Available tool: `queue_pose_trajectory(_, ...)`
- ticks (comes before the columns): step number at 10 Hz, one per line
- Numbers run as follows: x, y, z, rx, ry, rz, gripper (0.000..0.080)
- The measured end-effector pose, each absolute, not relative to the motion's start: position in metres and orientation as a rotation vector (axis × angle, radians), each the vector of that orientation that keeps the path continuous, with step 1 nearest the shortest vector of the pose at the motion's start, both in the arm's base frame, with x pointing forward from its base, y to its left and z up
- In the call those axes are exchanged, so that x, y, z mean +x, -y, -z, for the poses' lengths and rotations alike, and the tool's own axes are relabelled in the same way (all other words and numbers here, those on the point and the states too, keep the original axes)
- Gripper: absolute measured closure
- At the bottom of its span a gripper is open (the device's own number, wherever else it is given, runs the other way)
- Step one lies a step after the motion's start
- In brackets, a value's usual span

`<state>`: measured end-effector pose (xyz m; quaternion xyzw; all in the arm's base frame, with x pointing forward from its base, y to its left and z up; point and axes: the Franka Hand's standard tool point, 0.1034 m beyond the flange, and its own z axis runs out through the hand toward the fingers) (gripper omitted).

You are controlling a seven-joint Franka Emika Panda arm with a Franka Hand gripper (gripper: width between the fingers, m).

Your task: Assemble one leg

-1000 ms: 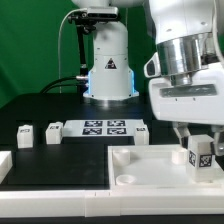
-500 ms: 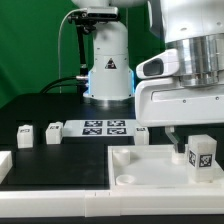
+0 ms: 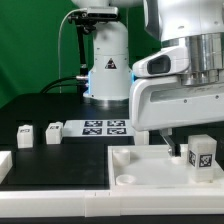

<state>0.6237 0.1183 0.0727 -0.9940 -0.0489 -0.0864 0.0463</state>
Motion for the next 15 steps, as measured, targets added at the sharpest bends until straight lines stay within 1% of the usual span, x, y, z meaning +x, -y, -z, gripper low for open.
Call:
queue_pose_trajectory(1, 0.6237, -0.1183, -0.0727, -3.034, 0.144, 0.264, 0.015)
queue_pose_trajectory(2, 0.6237, -0.1183, -0.0726, -3.034, 0.144, 0.263, 0.0285)
queue_pose_trajectory(3, 0.6237, -0.1183, -0.0726, -3.034, 0.144, 0.263, 0.0455)
queue_pose_trajectory(4, 0.6237, -0.1182, -0.0726, -3.034, 0.144, 0.263, 0.0455)
queue_pose_trajectory(5, 0.6238, -0.118, -0.0727, -3.034, 0.139, 0.263, 0.0508)
queue_pose_trajectory(7, 0.6242, -0.1176, -0.0728, -3.029, 0.032, 0.262, 0.0508)
queue_pose_trajectory(9, 0.6256, -0.1139, -0.0731, -2.96, -0.508, 0.268, 0.0508)
queue_pose_trajectory(12, 0.625, -0.1106, -0.0719, -2.742, -1.148, 0.22, 0.0508)
queue_pose_trajectory(15, 0.6211, -0.113, -0.0714, -2.436, -1.667, 0.159, 0.0506)
